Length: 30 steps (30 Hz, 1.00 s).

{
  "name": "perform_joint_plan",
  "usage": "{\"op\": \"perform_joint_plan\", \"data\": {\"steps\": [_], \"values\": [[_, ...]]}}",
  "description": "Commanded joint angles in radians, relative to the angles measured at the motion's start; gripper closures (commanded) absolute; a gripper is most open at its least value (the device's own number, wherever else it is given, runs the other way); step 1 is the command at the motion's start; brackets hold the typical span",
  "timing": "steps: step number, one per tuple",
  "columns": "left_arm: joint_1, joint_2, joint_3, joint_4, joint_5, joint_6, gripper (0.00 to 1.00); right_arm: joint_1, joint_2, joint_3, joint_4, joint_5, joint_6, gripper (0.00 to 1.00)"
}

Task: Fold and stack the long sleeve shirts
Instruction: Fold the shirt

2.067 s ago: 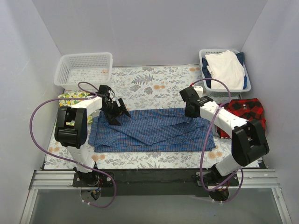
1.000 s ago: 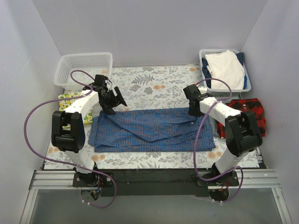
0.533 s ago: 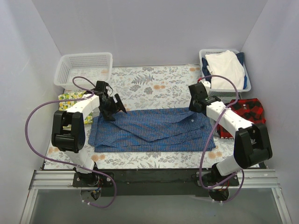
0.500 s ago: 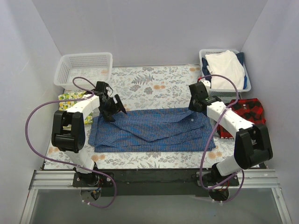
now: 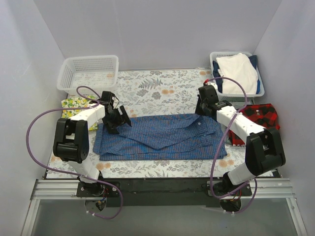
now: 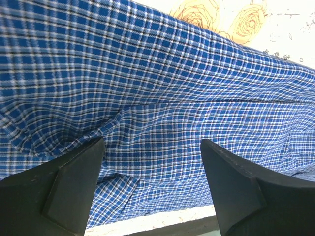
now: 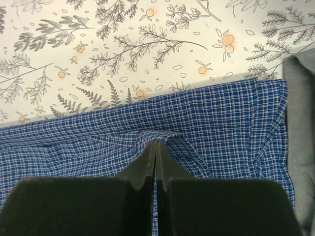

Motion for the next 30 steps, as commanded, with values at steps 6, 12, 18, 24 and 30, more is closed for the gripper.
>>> {"op": "perform_joint_plan", "data": {"steps": [6, 12, 18, 24, 30], "values": [[0.003, -0.086, 0.066, -0.014, -0.072, 0.008, 0.21, -0.003, 0.093, 0.063, -0.088, 0.020, 0.032, 0.60], [0.003, -0.145, 0.148, -0.042, -0.090, 0.005, 0.20, -0.002, 0.020, 0.102, -0.088, 0.068, -0.011, 0.55], [0.004, -0.187, 0.105, -0.059, -0.096, -0.012, 0.19, 0.006, 0.033, 0.140, -0.109, 0.013, -0.043, 0.56], [0.003, -0.178, 0.027, -0.004, -0.169, -0.042, 0.20, 0.021, 0.065, 0.141, -0.089, -0.127, -0.088, 0.56], [0.003, -0.096, 0.010, 0.018, -0.124, -0.067, 0.22, 0.021, 0.146, 0.138, -0.088, -0.237, -0.137, 0.56]]}}
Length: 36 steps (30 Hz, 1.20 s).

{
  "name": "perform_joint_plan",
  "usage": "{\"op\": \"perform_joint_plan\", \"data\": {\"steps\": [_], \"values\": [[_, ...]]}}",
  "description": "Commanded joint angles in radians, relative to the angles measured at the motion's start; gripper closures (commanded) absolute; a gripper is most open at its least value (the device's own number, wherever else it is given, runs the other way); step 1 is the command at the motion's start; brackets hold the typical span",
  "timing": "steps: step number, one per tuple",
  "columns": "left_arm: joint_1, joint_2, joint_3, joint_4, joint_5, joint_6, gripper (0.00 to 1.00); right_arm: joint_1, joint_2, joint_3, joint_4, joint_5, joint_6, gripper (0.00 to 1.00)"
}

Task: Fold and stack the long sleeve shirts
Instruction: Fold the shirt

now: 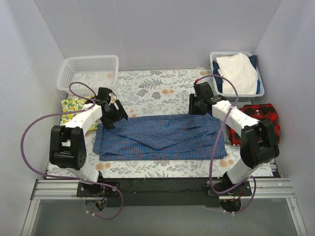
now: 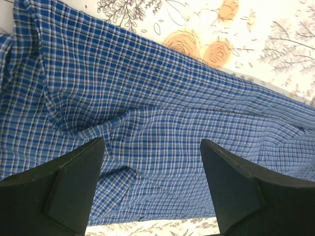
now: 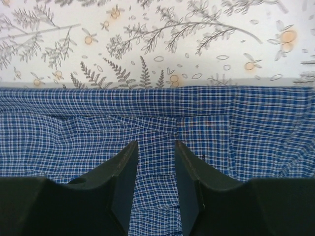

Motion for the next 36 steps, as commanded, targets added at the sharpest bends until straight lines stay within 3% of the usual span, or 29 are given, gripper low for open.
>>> {"op": "perform_joint_plan", "data": {"steps": [1, 6, 15, 21, 30, 33, 36], "values": [[0.002, 0.033, -0.024, 0.033, -0.001, -0.025, 0.22, 0.003, 0.074, 0.031, 0.004, -0.102, -0.052, 0.56], [0.002, 0.091, -0.041, 0.054, -0.033, -0.019, 0.21, 0.003, 0.114, 0.011, -0.002, -0.111, -0.050, 0.56], [-0.002, 0.302, 0.037, 0.252, 0.094, 0.030, 0.22, -0.002, 0.085, -0.017, -0.005, -0.098, -0.050, 0.57], [-0.051, 0.508, 0.238, 0.308, 0.187, 0.077, 0.23, -0.010, 0.068, -0.017, -0.017, -0.084, -0.050, 0.57], [-0.110, 0.867, 0.802, 0.308, 0.255, 0.089, 0.21, -0.025, 0.042, 0.054, -0.040, -0.075, -0.090, 0.57], [-0.111, 0.907, 0.920, 0.323, 0.286, 0.081, 0.20, -0.023, 0.021, 0.065, -0.092, -0.059, -0.154, 0.57], [-0.111, 0.858, 0.945, 0.370, 0.276, 0.086, 0.16, -0.023, -0.030, 0.016, -0.129, -0.061, -0.217, 0.57]]}}
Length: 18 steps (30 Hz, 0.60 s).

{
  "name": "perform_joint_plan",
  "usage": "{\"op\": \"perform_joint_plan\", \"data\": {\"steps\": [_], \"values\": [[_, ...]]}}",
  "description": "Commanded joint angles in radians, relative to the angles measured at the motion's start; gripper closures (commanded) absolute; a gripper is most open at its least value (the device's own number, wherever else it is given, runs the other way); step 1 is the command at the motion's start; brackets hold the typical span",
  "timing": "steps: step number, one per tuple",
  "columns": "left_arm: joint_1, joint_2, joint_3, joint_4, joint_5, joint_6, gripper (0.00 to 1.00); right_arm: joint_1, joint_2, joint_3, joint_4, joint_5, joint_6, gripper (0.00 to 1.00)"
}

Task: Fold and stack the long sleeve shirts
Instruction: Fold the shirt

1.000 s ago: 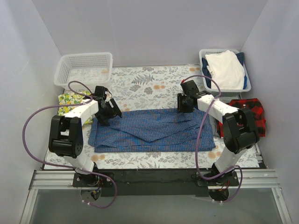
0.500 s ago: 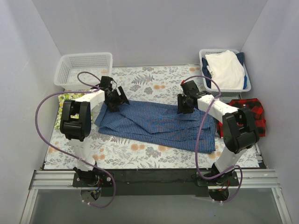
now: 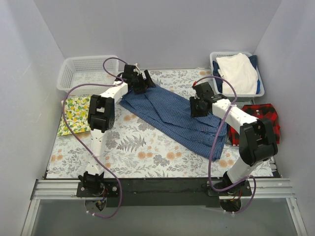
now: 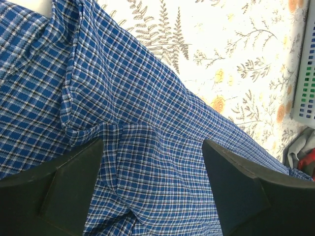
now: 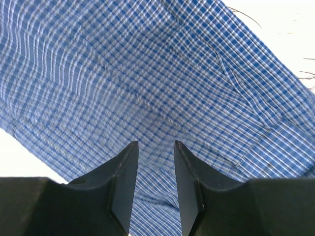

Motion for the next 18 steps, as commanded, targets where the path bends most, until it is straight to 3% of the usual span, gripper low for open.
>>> {"op": "perform_joint_plan", "data": {"steps": [1, 11, 18], "values": [[0.003, -0.041, 0.029, 0.014, -0.025, 0.019, 0.13, 0.000, -0.112, -0.022, -0.067, -0.010, -0.122, 0.57], [0.006, -0.255, 0.020, 0.052, 0.004, 0.030, 0.09, 0.061, -0.150, -0.238, -0.094, -0.144, -0.150, 0.59], [0.008, -0.398, -0.145, 0.007, 0.052, 0.030, 0.09, 0.156, -0.086, -0.321, -0.090, -0.110, -0.093, 0.64]]}}
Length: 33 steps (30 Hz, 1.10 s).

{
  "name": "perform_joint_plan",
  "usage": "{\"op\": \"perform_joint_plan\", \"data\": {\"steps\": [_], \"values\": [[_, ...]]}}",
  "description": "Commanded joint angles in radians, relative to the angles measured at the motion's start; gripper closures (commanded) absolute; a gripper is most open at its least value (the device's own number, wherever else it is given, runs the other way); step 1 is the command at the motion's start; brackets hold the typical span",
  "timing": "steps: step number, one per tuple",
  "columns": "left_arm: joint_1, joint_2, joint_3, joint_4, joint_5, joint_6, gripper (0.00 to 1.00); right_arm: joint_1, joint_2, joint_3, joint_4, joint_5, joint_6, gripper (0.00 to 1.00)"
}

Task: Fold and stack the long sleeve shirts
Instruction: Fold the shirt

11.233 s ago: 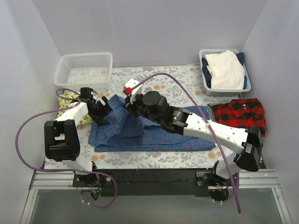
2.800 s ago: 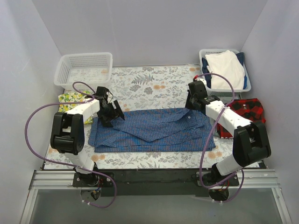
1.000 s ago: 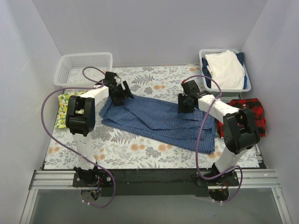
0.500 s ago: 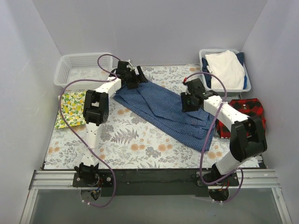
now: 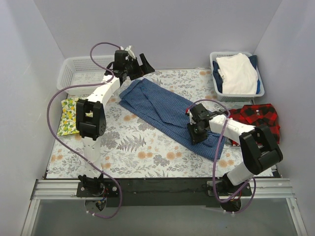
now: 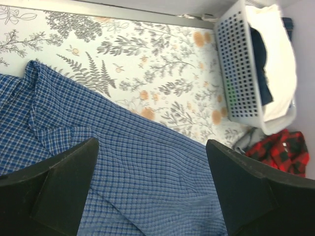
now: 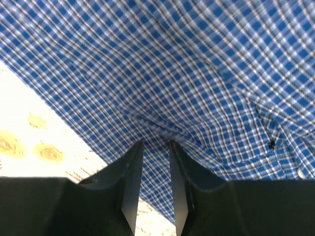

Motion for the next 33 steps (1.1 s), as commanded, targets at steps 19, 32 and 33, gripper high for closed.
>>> {"op": "perform_joint_plan", "data": {"steps": [19, 32, 33], "values": [[0.008, -0.431, -0.441, -0.143, -0.360, 0.055, 0.09, 0.465, 0.455, 0.559, -0.005, -0.155, -0.069, 0.61], [0.039, -0.557, -0.611, -0.272, -0.337, 0.001, 0.08, 0.292, 0.104, 0.460, -0.027, 0.092, 0.089, 0.54], [0.039, -0.571, -0.639, -0.274, -0.304, -0.008, 0.08, 0.256, 0.080, 0.404, -0.025, 0.081, 0.089, 0.54]]}}
